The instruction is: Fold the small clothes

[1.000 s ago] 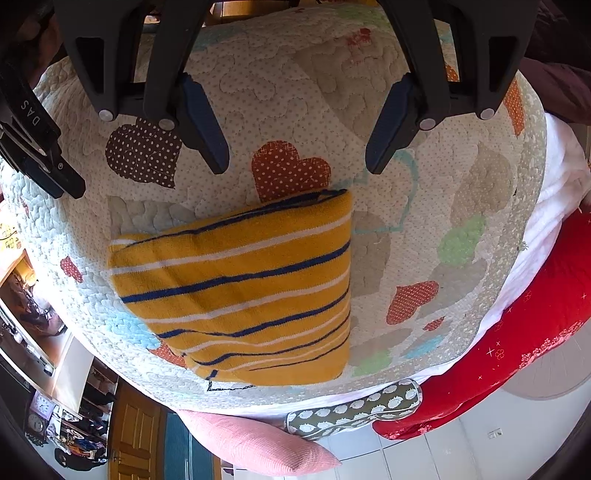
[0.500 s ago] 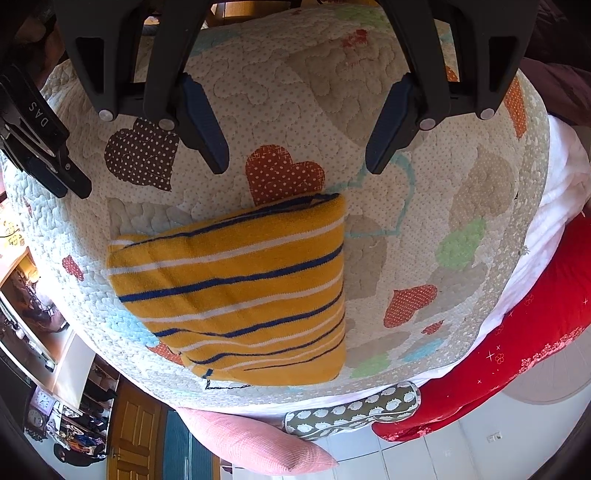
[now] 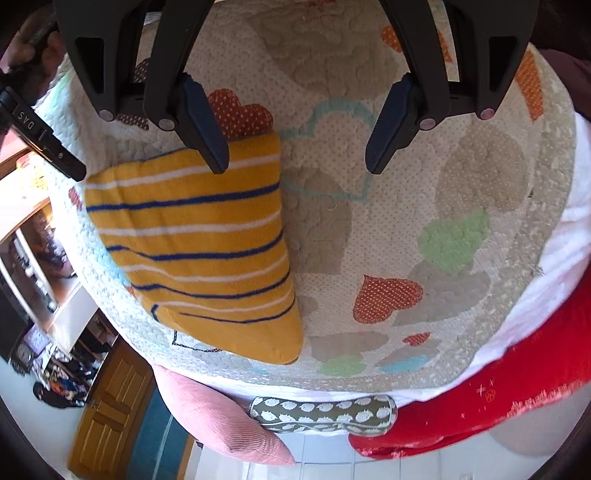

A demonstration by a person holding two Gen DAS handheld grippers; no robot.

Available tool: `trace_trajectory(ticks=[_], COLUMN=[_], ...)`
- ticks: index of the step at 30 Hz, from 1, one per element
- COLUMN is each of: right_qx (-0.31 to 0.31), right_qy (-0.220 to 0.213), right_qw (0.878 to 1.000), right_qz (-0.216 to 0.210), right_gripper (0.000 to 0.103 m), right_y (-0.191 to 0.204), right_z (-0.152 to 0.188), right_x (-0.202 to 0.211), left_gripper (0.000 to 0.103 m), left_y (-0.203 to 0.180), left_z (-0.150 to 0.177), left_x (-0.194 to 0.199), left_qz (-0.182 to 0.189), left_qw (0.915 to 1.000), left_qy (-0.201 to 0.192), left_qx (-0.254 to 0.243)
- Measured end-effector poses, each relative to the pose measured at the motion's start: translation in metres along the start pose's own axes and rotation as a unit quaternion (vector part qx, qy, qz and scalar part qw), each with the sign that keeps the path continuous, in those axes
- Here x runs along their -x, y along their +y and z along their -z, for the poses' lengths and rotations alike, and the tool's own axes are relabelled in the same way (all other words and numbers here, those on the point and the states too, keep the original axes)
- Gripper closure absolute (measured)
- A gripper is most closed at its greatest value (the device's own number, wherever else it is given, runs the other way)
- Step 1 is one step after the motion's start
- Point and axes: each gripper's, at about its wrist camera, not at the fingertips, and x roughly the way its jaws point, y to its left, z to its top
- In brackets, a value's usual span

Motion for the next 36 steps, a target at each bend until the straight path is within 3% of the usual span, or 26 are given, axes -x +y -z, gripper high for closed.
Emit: trace_trajectory(ticks=[2,4,7,10,15,17,18,19,20,21,22,27,31,33,36], right_qx=[-0.018,-0.044,-0.08,-0.104,-0.113,-0.106,-0.099,-0.095,-0.096,-0.092,-0.084,-0.051,-0.046,-0.044,-0.01], right_qy=[0.012,0.02,0.028,0.044,0.086,0.1,0.097,0.1,0.105,0.103,0.099,0.079,0.082,0.094,0.102], right_qw=[0.999,0.997,0.993,0.989,0.979,0.979,0.981,0.982,0.981,0.981,0.982,0.98,0.98,0.982,0.993], right_qz=[-0.038,-0.064,-0.079,-0.095,-0.148,-0.145,-0.134,-0.131,-0.133,-0.135,-0.137,-0.174,-0.176,-0.157,-0.065], right_gripper=[0.035,0.034,0.033,0.033,0.033,0.036,0.042,0.062,0.074,0.075,0.077,0.078,0.078,0.077,0.069], right_y=[-0.004,-0.011,-0.02,-0.026,-0.016,-0.009,-0.003,0.004,0.012,0.02,0.029,0.078,0.107,0.117,0.131], right_z=[-0.021,-0.041,-0.065,-0.085,-0.108,-0.111,-0.112,-0.112,-0.113,-0.115,-0.118,-0.136,-0.144,-0.141,-0.131], right_x=[-0.013,-0.029,-0.054,-0.08,-0.129,-0.147,-0.15,-0.151,-0.151,-0.147,-0.143,-0.122,-0.14,-0.161,-0.185], left_gripper=[0.027,0.028,0.028,0.026,0.018,0.022,0.036,0.041,0.053,0.062,0.064,0.064,0.061,0.056,0.051], left_y=[0.017,0.026,0.031,0.032,0.013,0.003,-0.002,-0.006,-0.007,-0.006,-0.004,0.019,0.045,0.055,0.072], left_z=[-0.017,-0.03,-0.048,-0.065,-0.086,-0.087,-0.087,-0.088,-0.089,-0.091,-0.092,-0.111,-0.121,-0.121,-0.108], left_x=[-0.012,-0.026,-0.051,-0.077,-0.118,-0.126,-0.123,-0.117,-0.109,-0.101,-0.094,-0.06,-0.054,-0.065,-0.085], left_qz=[0.045,0.068,0.105,0.186,0.252,0.248,0.238,0.226,0.224,0.224,0.226,0.198,0.147,0.106,0.078], left_qw=[0.9985,0.9967,0.993,0.9792,0.9621,0.9617,0.9653,0.9691,0.9706,0.9712,0.971,0.9787,0.9881,0.9928,0.9936], left_qy=[0.011,0.016,0.034,0.062,0.094,0.105,0.101,0.094,0.085,0.078,0.075,0.042,0.028,0.04,0.067], left_qx=[0.029,0.042,0.042,0.05,0.045,0.048,0.038,0.028,0.022,0.02,0.021,0.03,0.037,0.039,0.048])
